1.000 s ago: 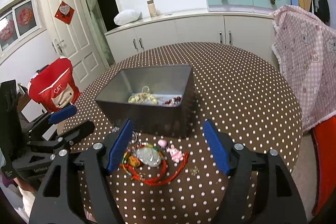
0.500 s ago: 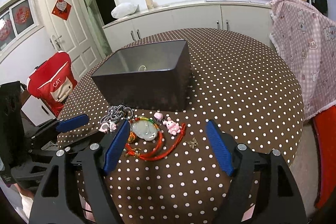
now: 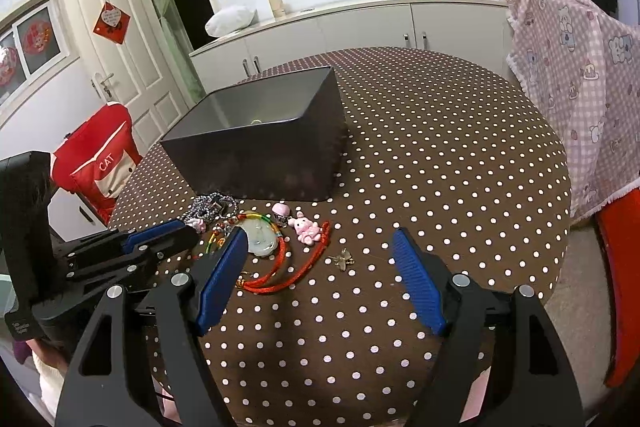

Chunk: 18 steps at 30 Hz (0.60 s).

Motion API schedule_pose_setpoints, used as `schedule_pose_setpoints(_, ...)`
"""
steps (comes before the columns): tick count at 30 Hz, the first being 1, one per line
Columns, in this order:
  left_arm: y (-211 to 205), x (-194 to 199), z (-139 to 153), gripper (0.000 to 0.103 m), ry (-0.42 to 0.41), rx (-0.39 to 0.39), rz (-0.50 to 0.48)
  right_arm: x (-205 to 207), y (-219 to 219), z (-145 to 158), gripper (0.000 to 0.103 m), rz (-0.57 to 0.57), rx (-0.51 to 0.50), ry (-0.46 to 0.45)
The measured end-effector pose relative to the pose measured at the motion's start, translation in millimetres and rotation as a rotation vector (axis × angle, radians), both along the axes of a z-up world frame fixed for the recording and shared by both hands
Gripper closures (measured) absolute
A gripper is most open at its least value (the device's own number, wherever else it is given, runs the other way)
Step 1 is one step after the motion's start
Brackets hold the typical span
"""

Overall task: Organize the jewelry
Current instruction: 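Grasp the white charm on a chain with the left gripper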

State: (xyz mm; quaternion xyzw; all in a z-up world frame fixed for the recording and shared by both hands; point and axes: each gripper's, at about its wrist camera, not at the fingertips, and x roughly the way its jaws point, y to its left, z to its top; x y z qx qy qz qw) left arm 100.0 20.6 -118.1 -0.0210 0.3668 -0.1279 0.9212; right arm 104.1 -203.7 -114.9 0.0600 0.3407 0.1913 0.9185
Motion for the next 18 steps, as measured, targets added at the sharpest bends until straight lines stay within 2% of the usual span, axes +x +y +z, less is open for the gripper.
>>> schedule_pose_setpoints(18,22.2,-21.1,5.8,0.086,-0.046,-0.069,-0.014,-2.6,16.4,3.9,0.032,0.031,-0.018,-0.008)
